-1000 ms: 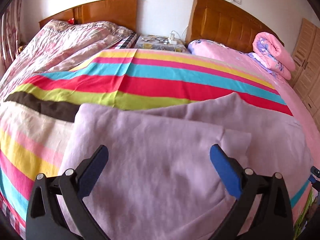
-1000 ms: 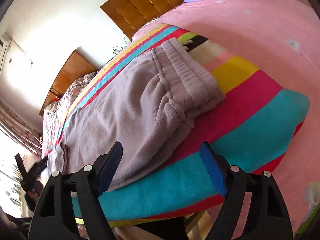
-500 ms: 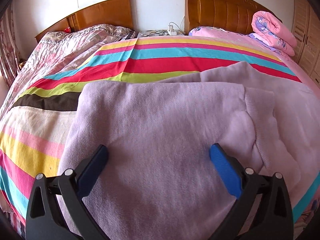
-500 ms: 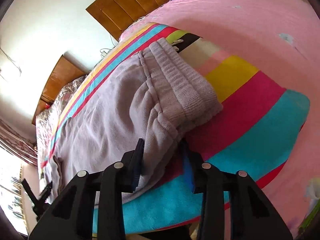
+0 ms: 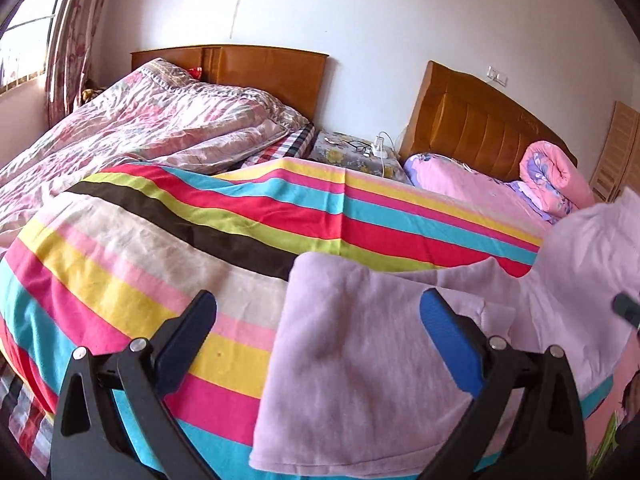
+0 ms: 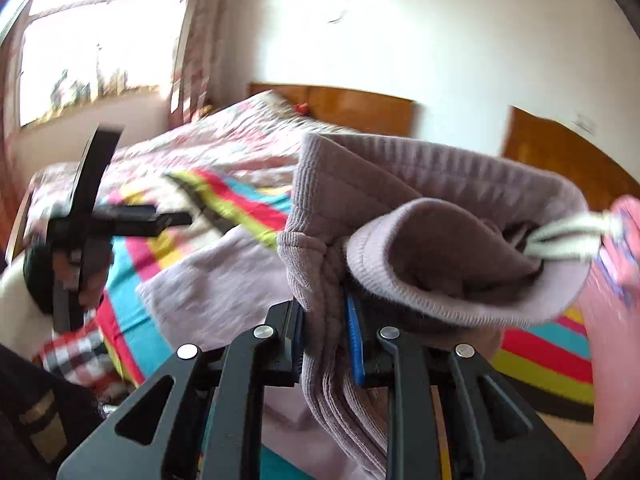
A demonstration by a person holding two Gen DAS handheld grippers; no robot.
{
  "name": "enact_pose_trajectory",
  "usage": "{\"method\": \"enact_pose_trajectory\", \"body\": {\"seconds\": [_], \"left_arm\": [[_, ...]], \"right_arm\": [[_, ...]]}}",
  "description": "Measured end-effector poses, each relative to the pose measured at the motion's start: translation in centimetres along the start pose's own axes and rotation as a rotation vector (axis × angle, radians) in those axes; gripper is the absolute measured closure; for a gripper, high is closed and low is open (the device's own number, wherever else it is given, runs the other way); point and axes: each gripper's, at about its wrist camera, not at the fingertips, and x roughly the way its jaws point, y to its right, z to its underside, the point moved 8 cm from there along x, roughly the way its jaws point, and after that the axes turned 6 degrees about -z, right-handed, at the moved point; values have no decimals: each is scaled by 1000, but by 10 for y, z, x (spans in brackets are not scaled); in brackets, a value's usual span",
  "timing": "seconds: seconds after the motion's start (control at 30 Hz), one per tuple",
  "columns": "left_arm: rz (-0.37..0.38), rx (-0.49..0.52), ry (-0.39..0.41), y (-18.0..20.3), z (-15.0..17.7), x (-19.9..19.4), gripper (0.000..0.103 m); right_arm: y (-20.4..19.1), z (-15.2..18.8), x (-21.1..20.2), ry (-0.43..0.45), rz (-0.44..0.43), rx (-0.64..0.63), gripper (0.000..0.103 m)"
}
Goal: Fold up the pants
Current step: 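Grasp the ribbed cuffs with the right tool and fold them onto the stack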
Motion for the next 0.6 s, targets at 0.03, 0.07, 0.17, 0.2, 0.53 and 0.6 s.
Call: {"method": "enact_pose_trajectory", "body": {"seconds": [0.03, 0.07, 0.17, 0.2, 0.53, 0.6], "left_arm": [[-5, -19, -13, -9, 4, -2, 1], [-4, -38, -29, -17, 8, -3, 1], [46, -76, -92, -31, 27, -8, 1], [77, -86, -117, -32, 35, -9, 1], [394, -158, -257, 8, 61, -15, 2], [394, -153, -272, 11, 66, -13, 2]], "right_arm": [[-31, 7, 24, -59, -38, -103, 82], [-57, 19, 45, -112, -75, -186, 82], [-102, 60, 85, -237, -111, -333, 82], [-107, 65, 85, -230, -84, -364, 82], [-107, 43, 50, -146, -348, -173, 57], [-97, 33, 42, -108, -357, -120, 57]]}}
